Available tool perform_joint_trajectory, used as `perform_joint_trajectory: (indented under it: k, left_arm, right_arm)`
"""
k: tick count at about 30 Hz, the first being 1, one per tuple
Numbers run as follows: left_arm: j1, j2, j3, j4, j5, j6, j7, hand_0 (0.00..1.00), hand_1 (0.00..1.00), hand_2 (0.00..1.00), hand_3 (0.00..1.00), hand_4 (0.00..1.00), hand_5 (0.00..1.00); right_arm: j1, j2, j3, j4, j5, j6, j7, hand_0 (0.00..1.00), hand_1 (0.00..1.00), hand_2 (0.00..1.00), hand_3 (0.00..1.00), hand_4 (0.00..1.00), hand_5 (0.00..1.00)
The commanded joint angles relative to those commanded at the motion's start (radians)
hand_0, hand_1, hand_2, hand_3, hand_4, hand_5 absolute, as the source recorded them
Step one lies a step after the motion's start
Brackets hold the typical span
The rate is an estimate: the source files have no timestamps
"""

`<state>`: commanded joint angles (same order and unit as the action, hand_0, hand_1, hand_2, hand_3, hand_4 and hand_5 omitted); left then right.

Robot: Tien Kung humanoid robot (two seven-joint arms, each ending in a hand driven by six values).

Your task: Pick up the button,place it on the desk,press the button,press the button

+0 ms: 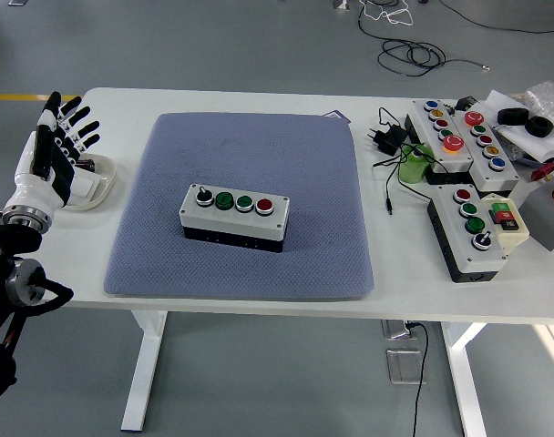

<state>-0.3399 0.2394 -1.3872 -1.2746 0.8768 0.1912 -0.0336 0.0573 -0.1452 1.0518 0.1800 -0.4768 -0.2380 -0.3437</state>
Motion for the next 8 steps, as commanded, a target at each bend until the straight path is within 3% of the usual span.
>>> perform_joint_trajectory:
  k: [8]
  left_arm:
    - [-0.002, -0.001, 0.000, 0.000, -0.001, 0.001, 0.000, 0.830, 0.839, 0.910, 0.883, 0.687, 0.998]
  right_arm:
    - [0.002, 0.001, 0.005, 0.000, 0.000, 0.000, 0.001, 0.653, 0.533, 0.590, 0.629, 0.374, 0.484]
